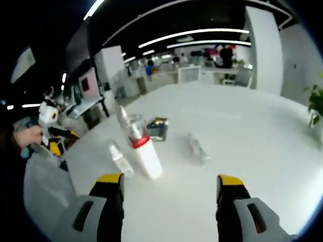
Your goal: Arrange the skincare products in the storage area until every visible bottle or jar stands upright without overlapping.
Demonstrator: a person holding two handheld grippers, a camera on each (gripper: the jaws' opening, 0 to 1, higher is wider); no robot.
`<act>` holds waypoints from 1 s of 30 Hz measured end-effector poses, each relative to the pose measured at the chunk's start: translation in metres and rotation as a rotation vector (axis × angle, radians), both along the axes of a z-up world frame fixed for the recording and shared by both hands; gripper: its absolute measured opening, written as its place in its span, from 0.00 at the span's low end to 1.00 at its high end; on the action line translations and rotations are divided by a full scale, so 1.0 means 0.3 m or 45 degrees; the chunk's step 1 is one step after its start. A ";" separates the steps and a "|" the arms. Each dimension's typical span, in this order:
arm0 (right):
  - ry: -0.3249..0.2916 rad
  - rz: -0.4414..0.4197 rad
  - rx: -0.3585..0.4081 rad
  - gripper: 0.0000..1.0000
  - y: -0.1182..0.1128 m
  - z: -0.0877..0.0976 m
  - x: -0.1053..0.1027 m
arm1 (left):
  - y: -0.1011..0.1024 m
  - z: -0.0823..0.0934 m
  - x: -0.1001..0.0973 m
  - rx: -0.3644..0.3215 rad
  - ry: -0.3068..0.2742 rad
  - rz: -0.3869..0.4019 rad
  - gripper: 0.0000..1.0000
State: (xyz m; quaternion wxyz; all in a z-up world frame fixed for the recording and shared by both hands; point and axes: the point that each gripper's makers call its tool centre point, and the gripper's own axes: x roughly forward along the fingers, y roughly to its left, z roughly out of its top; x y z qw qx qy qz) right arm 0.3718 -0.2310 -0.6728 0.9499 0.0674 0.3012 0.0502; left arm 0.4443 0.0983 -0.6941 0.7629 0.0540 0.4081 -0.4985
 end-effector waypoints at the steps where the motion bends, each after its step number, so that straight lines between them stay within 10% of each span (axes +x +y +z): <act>1: 0.002 0.005 -0.002 0.76 -0.007 -0.006 0.010 | -0.008 -0.010 -0.004 0.003 0.013 -0.005 0.98; 30: 0.202 0.200 -0.135 0.55 -0.157 -0.255 0.367 | 0.028 -0.088 0.008 0.041 0.080 0.111 0.97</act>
